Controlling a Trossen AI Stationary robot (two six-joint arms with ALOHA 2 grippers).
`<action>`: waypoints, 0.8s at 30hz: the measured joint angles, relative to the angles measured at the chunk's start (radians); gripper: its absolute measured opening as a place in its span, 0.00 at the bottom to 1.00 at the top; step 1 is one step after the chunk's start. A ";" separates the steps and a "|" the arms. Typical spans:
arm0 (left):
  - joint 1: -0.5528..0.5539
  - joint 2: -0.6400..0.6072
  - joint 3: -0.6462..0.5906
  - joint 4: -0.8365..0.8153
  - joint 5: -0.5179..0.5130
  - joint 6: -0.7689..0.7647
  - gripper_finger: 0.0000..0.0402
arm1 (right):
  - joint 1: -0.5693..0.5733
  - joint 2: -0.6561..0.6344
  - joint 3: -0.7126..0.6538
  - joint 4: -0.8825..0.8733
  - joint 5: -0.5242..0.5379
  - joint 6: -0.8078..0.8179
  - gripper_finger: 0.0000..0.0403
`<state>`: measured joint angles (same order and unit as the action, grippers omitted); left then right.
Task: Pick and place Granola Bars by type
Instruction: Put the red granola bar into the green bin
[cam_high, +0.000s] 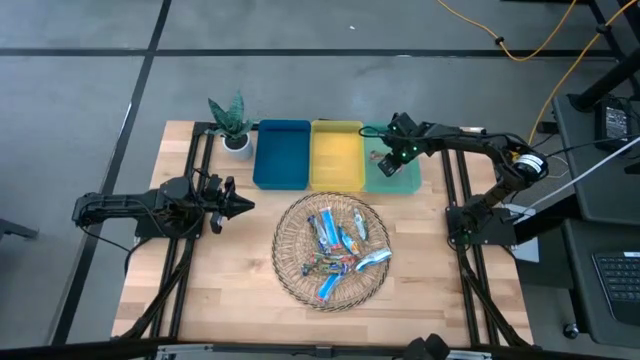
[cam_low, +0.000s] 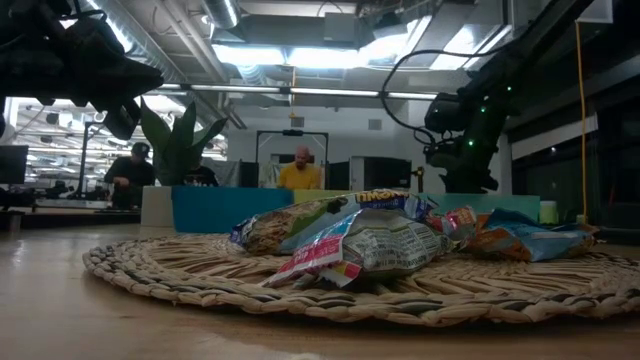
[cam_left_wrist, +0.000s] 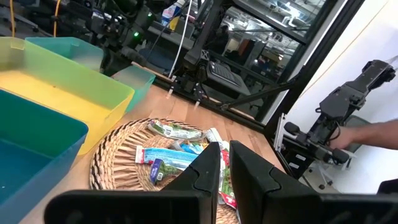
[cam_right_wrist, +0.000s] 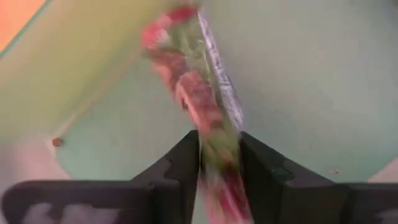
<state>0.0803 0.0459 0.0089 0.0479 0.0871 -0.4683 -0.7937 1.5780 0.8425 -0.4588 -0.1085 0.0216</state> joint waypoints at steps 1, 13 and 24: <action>0.000 0.000 0.000 0.000 0.000 0.000 0.08 | 0.000 0.000 0.000 0.001 0.000 0.000 0.33; 0.000 0.000 0.000 0.000 0.000 0.000 0.08 | 0.028 -0.020 0.046 -0.057 -0.018 0.027 0.58; 0.000 0.000 0.000 0.000 0.000 0.000 0.08 | 0.142 -0.148 0.206 -0.239 0.061 0.026 0.55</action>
<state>0.0805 0.0460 0.0090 0.0480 0.0872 -0.4683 -0.6518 1.4303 1.0485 -0.6979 -0.0479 0.0471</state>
